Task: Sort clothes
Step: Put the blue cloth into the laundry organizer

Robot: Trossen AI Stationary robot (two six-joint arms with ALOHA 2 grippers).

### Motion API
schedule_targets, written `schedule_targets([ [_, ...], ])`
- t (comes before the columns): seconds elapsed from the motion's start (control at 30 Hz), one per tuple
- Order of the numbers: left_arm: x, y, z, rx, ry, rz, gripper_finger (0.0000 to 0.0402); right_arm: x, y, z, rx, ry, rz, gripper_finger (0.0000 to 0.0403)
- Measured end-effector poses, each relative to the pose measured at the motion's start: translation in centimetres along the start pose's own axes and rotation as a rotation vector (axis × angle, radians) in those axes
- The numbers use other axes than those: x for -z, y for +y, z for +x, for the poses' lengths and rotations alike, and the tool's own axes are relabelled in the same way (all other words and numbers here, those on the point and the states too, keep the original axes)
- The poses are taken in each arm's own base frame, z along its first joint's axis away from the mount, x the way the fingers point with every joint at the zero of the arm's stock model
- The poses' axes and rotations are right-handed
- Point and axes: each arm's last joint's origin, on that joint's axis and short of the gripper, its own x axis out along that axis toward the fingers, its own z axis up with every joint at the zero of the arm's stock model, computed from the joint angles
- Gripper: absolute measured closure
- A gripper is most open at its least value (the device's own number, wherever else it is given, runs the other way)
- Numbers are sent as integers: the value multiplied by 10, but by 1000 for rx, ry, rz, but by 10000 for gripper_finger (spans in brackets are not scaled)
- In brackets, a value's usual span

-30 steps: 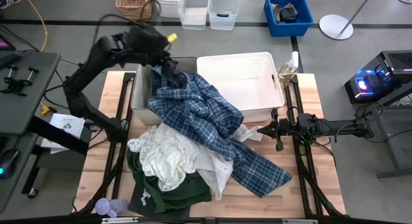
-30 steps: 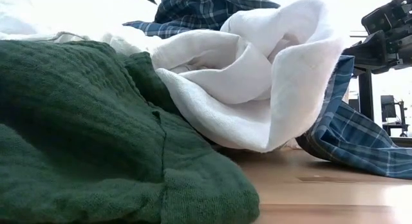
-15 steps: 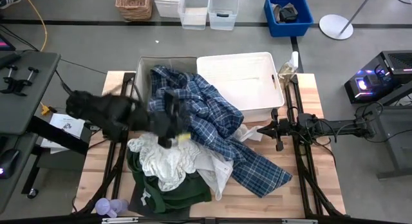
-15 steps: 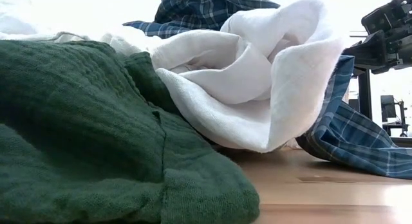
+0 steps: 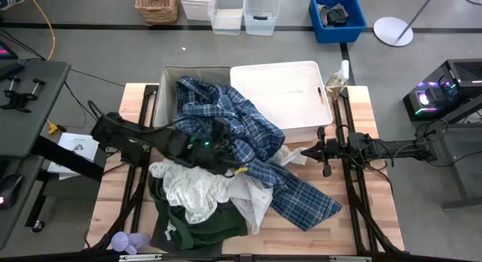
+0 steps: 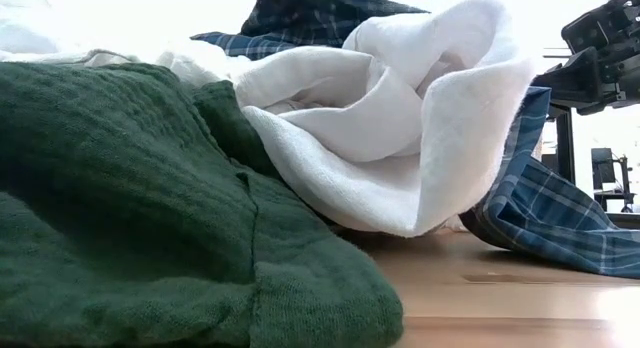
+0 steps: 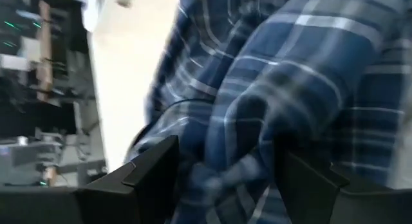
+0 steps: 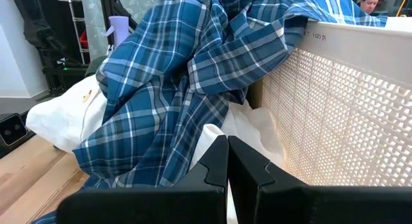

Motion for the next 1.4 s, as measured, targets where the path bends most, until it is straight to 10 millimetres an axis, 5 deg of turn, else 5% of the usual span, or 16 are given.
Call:
schedule_targets([
  [0.23,-6,-7,51,16,120,88,190,0,0,0,0,-1,0,402],
  [0.3,-7,-8,63,18,144,95,233,0,0,0,0,-1,0,402],
  [0.4,-5,-5,73,10,167,71,352,0,0,0,0,0,0,402],
  [0.5,0,9,68,49,120,-46,385,0,0,0,0,0,0,402],
  [0.67,30,64,18,-57,-17,-365,396,0,0,0,0,0,0,402],
  [0.87,123,140,-79,-429,-124,-780,399,0,0,0,0,-1,0,402],
  [1.1,223,155,-174,-781,-208,-1208,400,0,0,0,0,0,0,402],
  [1.27,238,149,-183,-767,-230,-1281,401,0,0,0,0,0,0,402],
  [1.4,220,142,-140,-575,-150,-1235,401,0,0,0,0,-1,0,402],
])
